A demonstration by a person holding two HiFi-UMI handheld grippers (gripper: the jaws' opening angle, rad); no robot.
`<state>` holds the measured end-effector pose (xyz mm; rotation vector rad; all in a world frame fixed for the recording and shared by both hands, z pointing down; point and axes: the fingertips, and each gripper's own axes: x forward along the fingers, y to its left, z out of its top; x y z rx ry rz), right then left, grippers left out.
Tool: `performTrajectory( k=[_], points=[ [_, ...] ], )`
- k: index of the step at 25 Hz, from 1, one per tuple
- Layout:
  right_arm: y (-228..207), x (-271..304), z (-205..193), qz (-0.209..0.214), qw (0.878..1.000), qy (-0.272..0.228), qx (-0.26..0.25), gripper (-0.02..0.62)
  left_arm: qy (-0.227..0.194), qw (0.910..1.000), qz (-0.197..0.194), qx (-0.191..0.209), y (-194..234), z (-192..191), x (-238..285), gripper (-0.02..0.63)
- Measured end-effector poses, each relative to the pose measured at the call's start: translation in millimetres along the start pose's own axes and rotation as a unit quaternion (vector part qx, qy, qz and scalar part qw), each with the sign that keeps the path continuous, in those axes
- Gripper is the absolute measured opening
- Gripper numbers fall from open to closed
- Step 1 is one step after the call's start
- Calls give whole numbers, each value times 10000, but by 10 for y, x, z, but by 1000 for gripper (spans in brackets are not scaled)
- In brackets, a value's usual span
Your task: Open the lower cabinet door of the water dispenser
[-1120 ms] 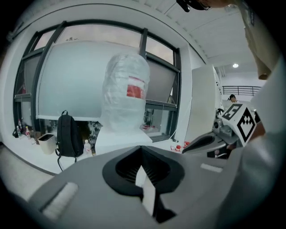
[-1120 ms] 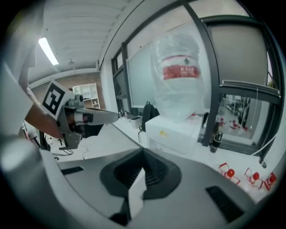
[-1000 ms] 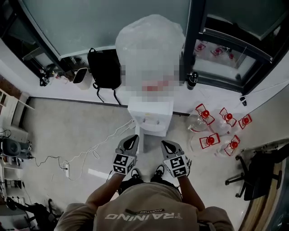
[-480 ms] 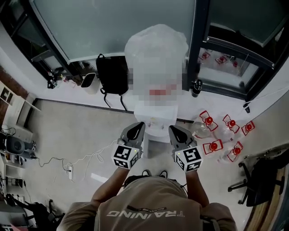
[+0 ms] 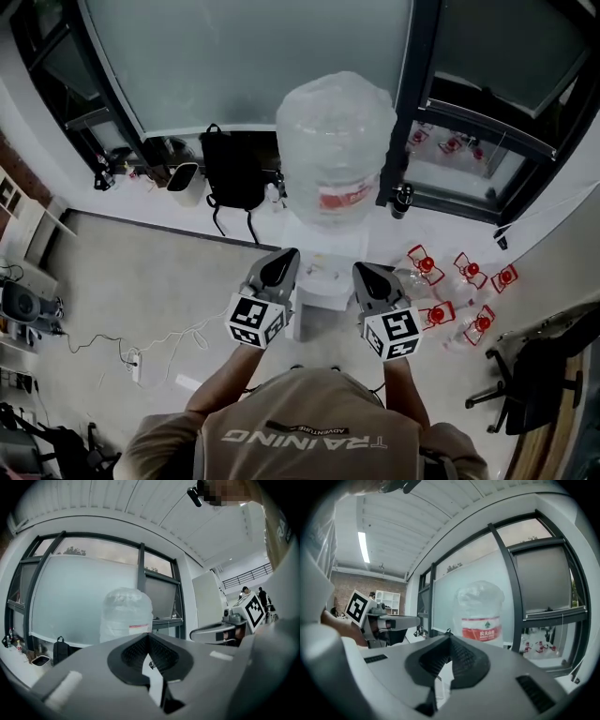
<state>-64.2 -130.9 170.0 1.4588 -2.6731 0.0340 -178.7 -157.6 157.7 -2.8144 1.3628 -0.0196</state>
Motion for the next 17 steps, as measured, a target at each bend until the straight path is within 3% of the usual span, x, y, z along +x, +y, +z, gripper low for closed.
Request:
performTrajectory(
  k=[7,12,17],
  points=[
    [81,3,66,-27,9999,20,-151,9,11,9999,-112,36,6,38,-106,2],
    [120,57,85,32,9997,64,-237,8,-79,9978,-392,-528,-55,110,-69,2],
    [185,136,220,82,9994,-21,-339,8,-181,9990,-329,-236,36,257,-72,2]
  ],
)
